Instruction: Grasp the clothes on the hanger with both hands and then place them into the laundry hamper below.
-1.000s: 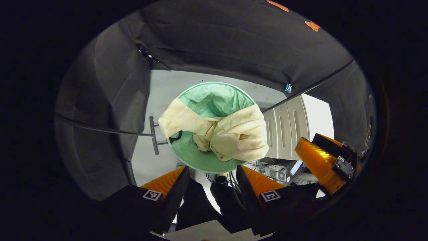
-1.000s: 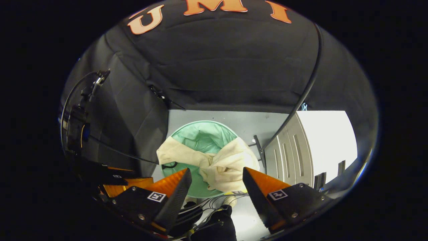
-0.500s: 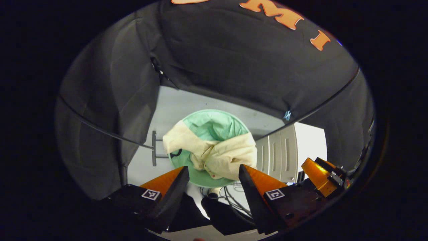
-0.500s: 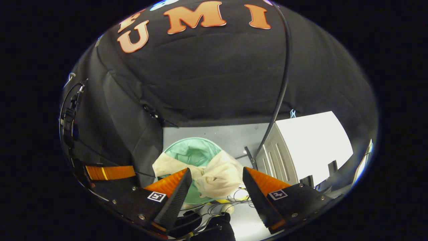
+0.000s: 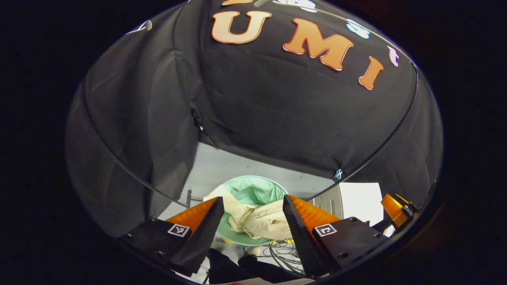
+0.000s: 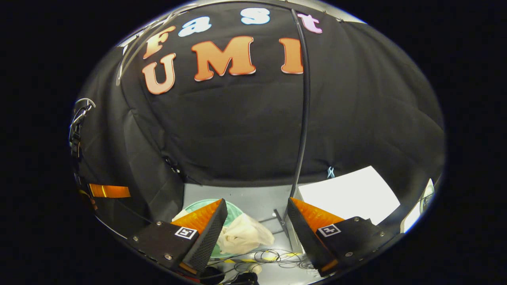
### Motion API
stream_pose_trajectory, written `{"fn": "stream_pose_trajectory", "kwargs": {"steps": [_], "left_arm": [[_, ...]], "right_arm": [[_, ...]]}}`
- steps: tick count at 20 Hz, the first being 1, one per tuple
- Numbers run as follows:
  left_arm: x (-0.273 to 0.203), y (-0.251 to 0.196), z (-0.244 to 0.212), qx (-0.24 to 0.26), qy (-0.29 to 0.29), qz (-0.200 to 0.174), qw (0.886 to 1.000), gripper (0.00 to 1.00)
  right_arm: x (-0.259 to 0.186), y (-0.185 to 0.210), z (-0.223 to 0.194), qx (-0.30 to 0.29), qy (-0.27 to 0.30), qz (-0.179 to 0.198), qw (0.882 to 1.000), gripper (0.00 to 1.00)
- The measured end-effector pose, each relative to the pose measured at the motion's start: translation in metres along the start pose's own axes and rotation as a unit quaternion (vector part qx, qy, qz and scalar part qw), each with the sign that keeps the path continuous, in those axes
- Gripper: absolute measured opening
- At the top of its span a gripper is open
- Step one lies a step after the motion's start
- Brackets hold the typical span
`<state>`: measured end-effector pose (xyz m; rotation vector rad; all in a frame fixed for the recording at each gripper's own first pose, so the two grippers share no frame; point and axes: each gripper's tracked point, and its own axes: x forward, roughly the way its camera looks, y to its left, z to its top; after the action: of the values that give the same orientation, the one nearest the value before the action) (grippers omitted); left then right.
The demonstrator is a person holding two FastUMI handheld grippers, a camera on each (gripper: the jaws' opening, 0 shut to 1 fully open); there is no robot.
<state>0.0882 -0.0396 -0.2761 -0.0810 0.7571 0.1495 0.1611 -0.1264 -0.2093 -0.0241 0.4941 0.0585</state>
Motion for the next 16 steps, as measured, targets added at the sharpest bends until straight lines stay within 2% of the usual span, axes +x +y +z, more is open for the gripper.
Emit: {"fn": "stream_pose_trajectory", "kwargs": {"steps": [3, 6, 9, 11, 12, 13, 14, 15, 16], "left_arm": [[-0.025, 0.002, 0.037, 0.013, -0.057, 0.01, 0.998, 0.98], [-0.048, -0.004, 0.077, 0.026, -0.129, 0.013, 0.991, 1.0], [-0.085, -0.009, 0.119, 0.031, -0.206, 0.02, 0.978, 0.98], [-0.122, 0.0, 0.141, 0.041, -0.249, 0.041, 0.967, 0.97], [-0.143, 0.005, 0.15, 0.046, -0.27, 0.051, 0.961, 1.0], [-0.158, 0.008, 0.159, 0.05, -0.287, 0.057, 0.955, 0.97], [-0.172, 0.011, 0.165, 0.056, -0.305, 0.062, 0.949, 0.97], [-0.18, 0.011, 0.168, 0.053, -0.321, 0.063, 0.943, 0.94], [-0.19, 0.012, 0.173, 0.05, -0.337, 0.066, 0.938, 0.97]], "right_arm": [[-0.015, -0.012, 0.03, -0.011, -0.038, 0.002, 0.999, 0.95], [-0.03, -0.02, 0.065, -0.013, -0.077, 0.008, 0.997, 0.95], [-0.055, -0.026, 0.106, -0.011, -0.115, 0.016, 0.993, 0.95], [-0.069, -0.03, 0.127, -0.01, -0.139, 0.02, 0.99, 0.95], [-0.075, -0.034, 0.138, -0.01, -0.153, 0.021, 0.988, 0.95], [-0.081, -0.035, 0.147, -0.011, -0.164, 0.022, 0.986, 1.0], [-0.087, -0.037, 0.156, -0.011, -0.174, 0.023, 0.984, 1.0], [-0.093, -0.038, 0.164, -0.007, -0.183, 0.023, 0.983, 0.95], [-0.099, -0.039, 0.172, -0.002, -0.192, 0.025, 0.981, 0.95]]}}
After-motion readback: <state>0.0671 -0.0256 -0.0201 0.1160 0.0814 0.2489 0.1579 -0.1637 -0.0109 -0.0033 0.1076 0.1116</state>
